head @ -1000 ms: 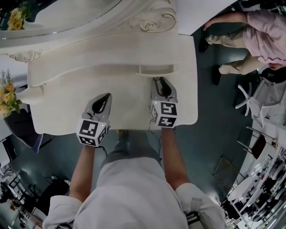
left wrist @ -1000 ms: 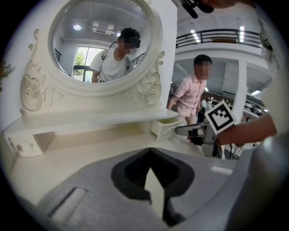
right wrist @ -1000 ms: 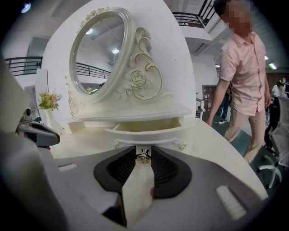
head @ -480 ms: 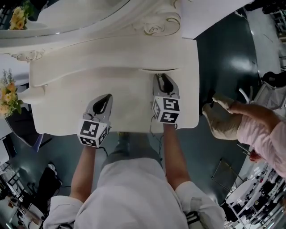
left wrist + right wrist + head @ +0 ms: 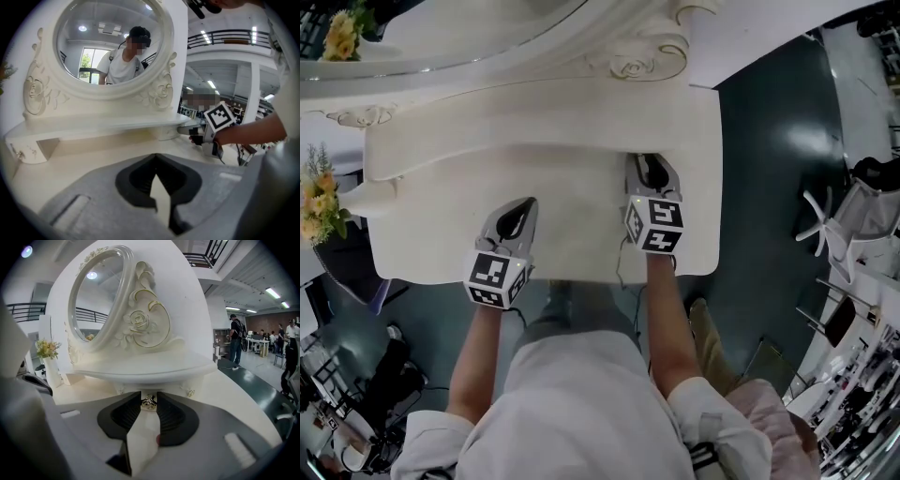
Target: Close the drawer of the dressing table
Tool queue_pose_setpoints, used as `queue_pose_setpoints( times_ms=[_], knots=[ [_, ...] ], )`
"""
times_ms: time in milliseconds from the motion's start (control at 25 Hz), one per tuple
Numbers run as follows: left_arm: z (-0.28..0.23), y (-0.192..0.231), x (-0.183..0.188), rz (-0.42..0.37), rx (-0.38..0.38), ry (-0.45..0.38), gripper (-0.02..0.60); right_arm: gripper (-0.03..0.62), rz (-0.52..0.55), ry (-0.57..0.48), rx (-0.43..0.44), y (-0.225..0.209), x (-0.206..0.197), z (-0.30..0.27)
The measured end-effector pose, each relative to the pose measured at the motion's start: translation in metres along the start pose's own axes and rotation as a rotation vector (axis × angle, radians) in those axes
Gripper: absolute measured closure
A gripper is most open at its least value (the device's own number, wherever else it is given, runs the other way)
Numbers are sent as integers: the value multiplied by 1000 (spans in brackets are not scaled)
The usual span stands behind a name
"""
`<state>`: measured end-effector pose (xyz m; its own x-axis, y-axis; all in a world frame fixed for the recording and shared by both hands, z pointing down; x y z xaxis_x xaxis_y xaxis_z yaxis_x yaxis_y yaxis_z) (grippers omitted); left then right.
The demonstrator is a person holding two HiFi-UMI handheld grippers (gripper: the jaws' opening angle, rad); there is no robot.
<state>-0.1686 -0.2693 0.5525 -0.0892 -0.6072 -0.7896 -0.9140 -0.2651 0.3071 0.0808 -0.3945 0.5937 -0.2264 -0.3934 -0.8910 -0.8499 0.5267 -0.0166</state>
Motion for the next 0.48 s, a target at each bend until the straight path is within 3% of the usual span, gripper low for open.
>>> queue_pose_setpoints(
  times_ms=[480],
  knots=[
    [6,-1,5,-13,-2,-9,583,500,7,8,7,0,-1,3]
  ],
)
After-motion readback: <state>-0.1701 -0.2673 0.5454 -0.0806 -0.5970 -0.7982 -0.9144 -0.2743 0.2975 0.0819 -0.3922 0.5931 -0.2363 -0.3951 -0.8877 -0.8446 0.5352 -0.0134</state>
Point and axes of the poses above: the fingertips, and each gripper's own axes: z backward along the fingers, y to its left, x out of its top, the point moved 10 cm from there along z, backward along the fingers, and after that the axes turned 12 degrees about z, right-handed, at the moved point
